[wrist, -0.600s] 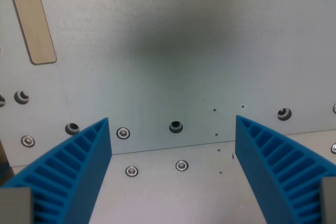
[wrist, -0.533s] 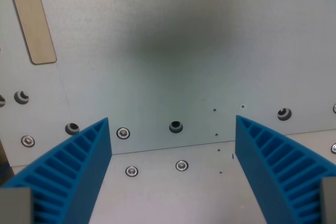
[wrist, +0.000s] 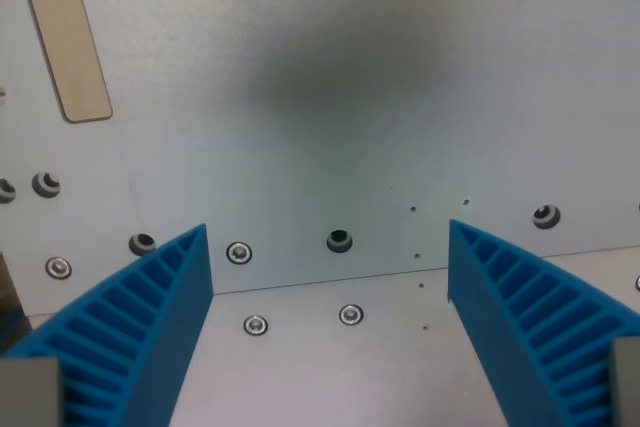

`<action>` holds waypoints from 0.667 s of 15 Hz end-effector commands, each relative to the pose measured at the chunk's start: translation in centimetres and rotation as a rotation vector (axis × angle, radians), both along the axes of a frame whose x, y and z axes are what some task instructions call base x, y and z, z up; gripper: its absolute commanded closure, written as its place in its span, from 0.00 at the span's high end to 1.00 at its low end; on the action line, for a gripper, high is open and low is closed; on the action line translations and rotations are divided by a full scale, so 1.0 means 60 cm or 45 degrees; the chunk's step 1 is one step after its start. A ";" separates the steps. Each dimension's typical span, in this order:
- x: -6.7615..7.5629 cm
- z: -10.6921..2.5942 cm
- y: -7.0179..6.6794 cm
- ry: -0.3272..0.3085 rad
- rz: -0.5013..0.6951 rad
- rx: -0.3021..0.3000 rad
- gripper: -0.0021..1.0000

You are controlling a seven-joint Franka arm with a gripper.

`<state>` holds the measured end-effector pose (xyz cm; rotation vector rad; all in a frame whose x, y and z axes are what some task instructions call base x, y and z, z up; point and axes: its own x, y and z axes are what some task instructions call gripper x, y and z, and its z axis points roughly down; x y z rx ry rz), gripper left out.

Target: Rotate around base positive x

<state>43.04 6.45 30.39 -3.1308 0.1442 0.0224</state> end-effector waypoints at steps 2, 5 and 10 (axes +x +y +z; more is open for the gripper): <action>0.000 0.005 -0.003 -0.010 0.005 0.150 1.00; 0.000 0.005 -0.003 -0.010 0.005 0.195 1.00; 0.000 0.005 -0.003 -0.009 0.006 0.269 1.00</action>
